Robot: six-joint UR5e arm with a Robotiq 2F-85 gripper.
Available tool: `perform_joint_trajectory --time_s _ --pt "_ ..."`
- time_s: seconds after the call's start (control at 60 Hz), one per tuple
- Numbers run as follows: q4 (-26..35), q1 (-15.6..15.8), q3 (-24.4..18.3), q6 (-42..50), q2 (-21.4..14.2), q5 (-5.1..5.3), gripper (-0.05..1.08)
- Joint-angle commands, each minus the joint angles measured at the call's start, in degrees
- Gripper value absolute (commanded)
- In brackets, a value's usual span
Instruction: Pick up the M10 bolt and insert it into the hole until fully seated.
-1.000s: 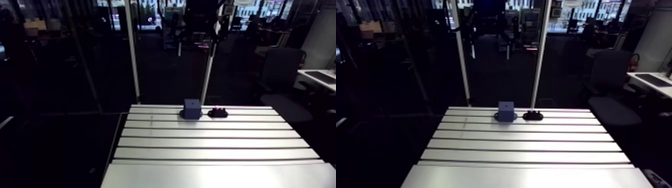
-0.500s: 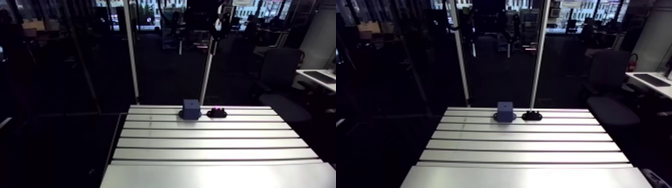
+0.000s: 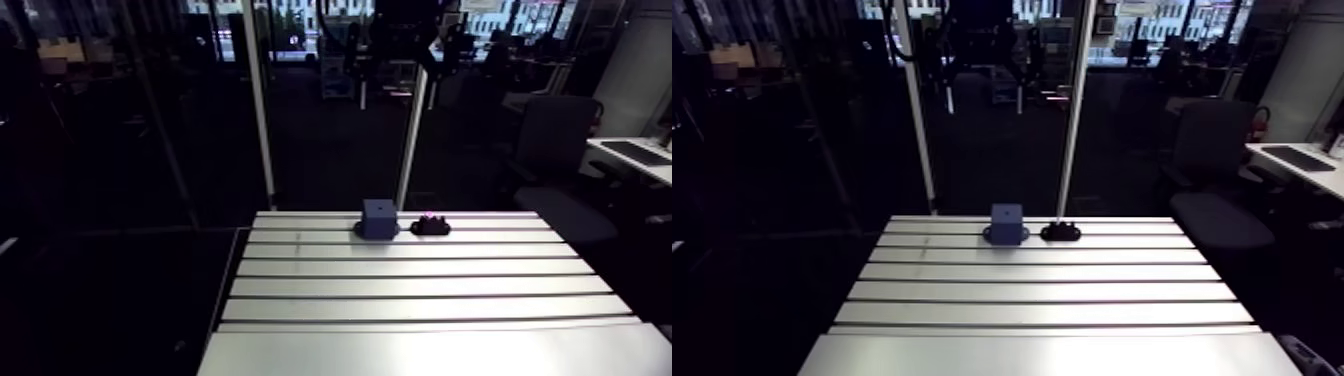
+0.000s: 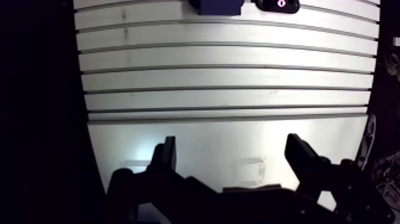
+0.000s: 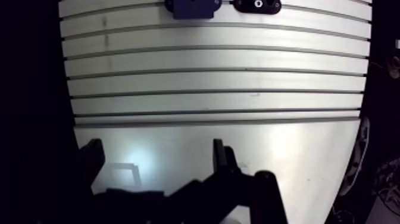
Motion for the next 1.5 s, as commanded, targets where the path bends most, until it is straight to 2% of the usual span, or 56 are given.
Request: perform_joint_trajectory --time_s 0.017,0.217,0.283,0.4,0.483,0.617,0.85,0.983,1.017,1.05,1.15,1.217,1.233,1.25,1.267,1.283,1.3,1.333,1.433,1.5 --pt "-1.18 -2.01 0.59 -1.10 -0.04 -0.73 0.01" --pt "-4.75 -7.98 1.64 -6.23 0.56 -0.48 0.01" --pt "-5.74 -9.12 1.82 -7.83 1.36 -0.39 0.01" --pt "-8.40 -10.05 2.24 -9.55 2.79 -0.29 0.01" --pt "-13.50 -10.58 3.35 -10.97 5.38 -0.20 0.01" --pt "-19.74 -10.86 5.45 -12.90 7.52 -0.12 0.01" --pt "-27.12 -11.81 7.52 -15.29 11.84 -0.02 0.01" --pt "-29.37 -12.69 8.12 -16.03 13.01 0.08 0.10" --pt "-29.63 -12.79 8.31 -16.20 13.28 0.07 0.14" --pt "-30.31 -12.97 8.58 -16.39 13.73 0.06 0.26" --pt "-32.19 -13.63 9.43 -16.48 13.85 0.15 0.35" --pt "-33.36 -14.01 9.96 -16.57 14.24 0.71 0.39" --pt "-33.89 -14.19 10.15 -16.65 14.59 1.36 0.41" --pt "-33.89 -14.19 10.15 -16.65 14.59 1.36 0.41" --pt "-34.34 -14.44 10.33 -16.74 14.86 1.98 0.42" --pt "-34.34 -14.44 10.33 -16.74 14.86 1.98 0.42" --pt "-34.71 -14.78 10.58 -16.83 14.98 2.59 0.43" --pt "-34.99 -14.97 10.84 -17.07 15.07 2.98 0.44" --pt "-35.62 -15.42 11.62 -18.11 15.09 3.80 0.47" --pt "-36.45 -15.54 11.92 -18.24 15.25 3.93 0.48"
